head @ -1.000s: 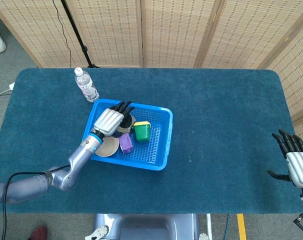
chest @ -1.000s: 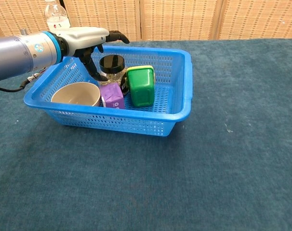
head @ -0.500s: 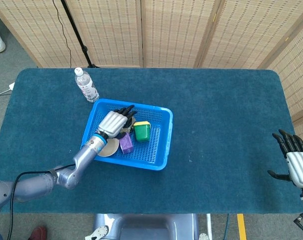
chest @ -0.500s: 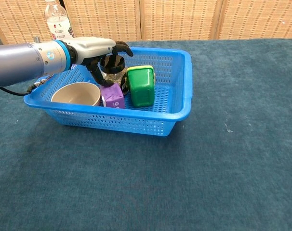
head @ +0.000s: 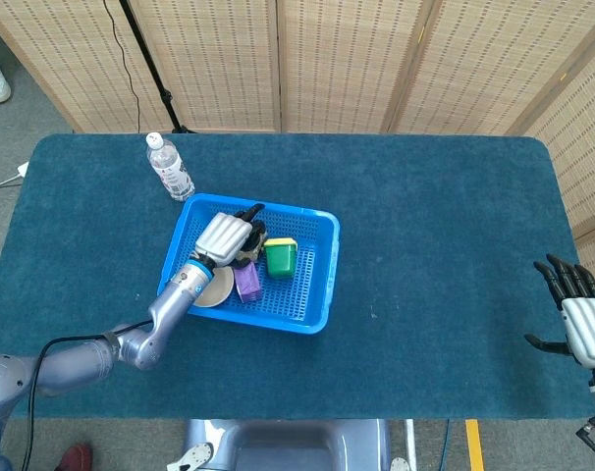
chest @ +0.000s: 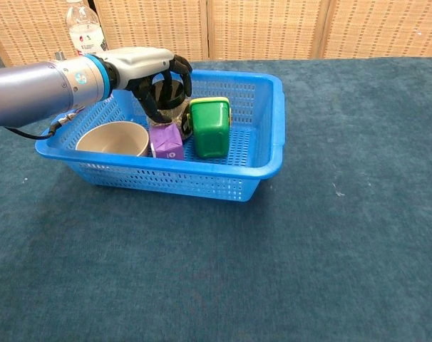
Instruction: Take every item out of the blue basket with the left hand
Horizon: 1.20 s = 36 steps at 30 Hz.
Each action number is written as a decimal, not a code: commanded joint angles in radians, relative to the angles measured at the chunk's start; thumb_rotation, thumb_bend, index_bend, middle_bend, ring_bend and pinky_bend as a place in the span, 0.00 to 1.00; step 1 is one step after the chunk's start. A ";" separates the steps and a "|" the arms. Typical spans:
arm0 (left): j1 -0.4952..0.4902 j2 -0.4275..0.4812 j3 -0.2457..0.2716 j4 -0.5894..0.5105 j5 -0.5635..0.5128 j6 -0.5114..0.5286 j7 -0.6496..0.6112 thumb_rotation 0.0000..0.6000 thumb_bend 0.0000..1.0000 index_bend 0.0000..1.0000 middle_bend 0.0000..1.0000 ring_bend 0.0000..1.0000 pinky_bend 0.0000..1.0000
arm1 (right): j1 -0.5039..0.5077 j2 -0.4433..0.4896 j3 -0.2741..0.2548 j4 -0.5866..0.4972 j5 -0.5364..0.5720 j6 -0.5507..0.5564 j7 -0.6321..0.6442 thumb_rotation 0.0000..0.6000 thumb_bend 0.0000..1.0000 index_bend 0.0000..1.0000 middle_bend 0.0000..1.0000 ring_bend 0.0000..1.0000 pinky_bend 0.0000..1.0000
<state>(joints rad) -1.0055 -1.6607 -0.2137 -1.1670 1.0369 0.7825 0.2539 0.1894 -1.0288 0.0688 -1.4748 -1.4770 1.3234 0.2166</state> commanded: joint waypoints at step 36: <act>0.299 0.501 0.008 -0.375 0.085 0.242 -0.176 1.00 0.28 0.50 0.41 0.42 0.54 | -0.017 0.030 -0.025 -0.046 -0.070 0.051 0.029 1.00 0.00 0.00 0.00 0.00 0.00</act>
<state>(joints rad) -0.7224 -1.1526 -0.2222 -1.5781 1.1485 1.0348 0.0921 0.1722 -0.9990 0.0441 -1.5209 -1.5474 1.3743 0.2458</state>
